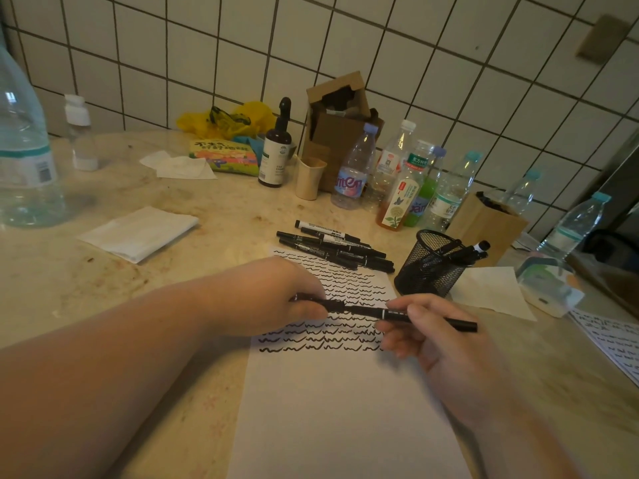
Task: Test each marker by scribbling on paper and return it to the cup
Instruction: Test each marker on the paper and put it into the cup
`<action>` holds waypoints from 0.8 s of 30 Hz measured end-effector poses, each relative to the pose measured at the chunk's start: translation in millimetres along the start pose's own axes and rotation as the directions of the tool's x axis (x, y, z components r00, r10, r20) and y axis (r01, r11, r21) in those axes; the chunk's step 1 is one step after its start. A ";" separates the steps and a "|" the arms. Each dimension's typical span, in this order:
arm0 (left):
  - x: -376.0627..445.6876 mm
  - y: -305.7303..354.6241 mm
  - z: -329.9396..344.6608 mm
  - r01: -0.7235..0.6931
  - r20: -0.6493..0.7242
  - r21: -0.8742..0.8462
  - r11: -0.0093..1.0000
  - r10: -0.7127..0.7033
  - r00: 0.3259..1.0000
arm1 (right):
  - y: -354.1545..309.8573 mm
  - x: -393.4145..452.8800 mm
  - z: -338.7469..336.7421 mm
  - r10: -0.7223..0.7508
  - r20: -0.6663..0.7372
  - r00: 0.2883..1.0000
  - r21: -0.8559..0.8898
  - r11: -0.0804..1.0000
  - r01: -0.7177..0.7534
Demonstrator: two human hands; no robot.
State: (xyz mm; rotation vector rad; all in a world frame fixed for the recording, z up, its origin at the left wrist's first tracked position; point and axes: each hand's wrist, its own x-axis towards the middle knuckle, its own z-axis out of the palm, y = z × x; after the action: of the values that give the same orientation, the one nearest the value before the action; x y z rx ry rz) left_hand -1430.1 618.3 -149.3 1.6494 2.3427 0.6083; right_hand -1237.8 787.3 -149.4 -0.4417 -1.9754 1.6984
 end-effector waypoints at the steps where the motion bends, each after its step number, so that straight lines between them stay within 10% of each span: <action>1: -0.2 1.2 -0.4 0.003 0.008 -0.008 1.000 -0.002 1.000 | -0.6 -0.4 0.7 0.001 -0.001 1.000 -0.021 1.000 -0.001; 19: -15.4 5.9 -14.6 -0.060 0.181 -0.550 0.833 0.189 0.965 | -32.4 -9.6 5.8 -0.094 0.191 0.977 -0.166 0.978 0.126; 24: -5.3 11.6 -11.2 0.032 0.049 -0.533 0.845 -0.007 0.999 | -41.8 -0.1 0.4 -0.092 0.052 0.994 -0.232 0.967 0.101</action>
State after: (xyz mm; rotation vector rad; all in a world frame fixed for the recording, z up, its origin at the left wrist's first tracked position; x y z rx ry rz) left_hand -1422.9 614.3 -134.4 1.3548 1.9057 1.0892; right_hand -1234.9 779.7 -108.4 -0.3882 -2.2007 1.4311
